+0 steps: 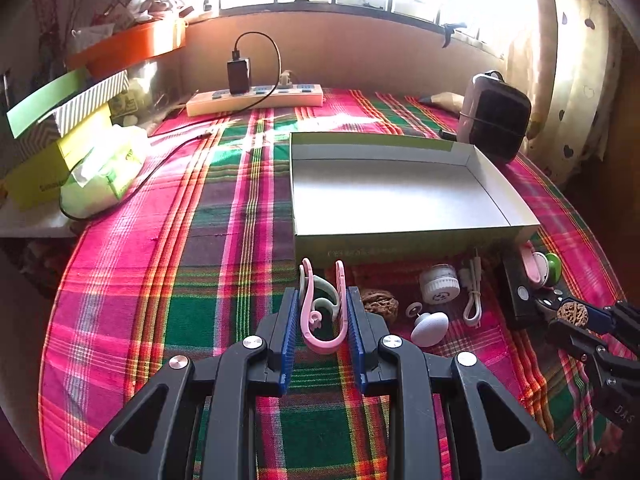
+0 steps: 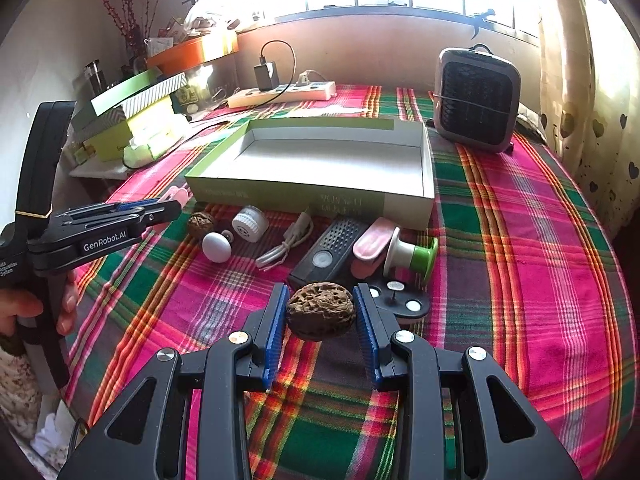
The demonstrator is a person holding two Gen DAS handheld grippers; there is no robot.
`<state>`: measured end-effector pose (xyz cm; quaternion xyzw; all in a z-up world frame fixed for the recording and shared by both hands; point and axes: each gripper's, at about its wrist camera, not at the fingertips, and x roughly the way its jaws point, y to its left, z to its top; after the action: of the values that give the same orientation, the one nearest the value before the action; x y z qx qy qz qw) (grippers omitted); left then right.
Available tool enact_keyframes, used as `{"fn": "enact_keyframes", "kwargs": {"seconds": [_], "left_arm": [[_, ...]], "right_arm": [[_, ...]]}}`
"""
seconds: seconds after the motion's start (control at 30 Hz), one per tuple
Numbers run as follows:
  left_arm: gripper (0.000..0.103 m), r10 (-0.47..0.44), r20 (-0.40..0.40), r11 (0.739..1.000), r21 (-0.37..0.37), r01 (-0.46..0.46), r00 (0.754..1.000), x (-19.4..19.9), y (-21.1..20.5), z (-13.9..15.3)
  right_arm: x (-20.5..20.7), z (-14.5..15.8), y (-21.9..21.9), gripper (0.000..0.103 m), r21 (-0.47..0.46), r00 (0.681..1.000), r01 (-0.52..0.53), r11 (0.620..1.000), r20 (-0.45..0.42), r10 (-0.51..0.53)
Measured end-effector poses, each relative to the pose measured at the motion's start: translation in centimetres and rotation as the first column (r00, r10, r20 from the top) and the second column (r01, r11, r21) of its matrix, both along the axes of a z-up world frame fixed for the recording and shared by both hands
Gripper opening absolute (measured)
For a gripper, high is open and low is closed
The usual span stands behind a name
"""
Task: Organize objects
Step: 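Carry walnut and pink clip into white box and open both grippers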
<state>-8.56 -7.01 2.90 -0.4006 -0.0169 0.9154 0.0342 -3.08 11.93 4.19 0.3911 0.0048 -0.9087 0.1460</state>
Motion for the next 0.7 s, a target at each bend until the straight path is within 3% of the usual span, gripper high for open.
{"fn": "enact_keyframes", "kwargs": {"seconds": [0.7], "left_arm": [[0.022,-0.055,-0.011,0.998,0.004,0.055,0.998,-5.1,1.3,1.6]], "right_arm": [[-7.9,2.4,-0.2,0.034,0.001,1.0,-0.01,1.0,-0.012,0.01]]}}
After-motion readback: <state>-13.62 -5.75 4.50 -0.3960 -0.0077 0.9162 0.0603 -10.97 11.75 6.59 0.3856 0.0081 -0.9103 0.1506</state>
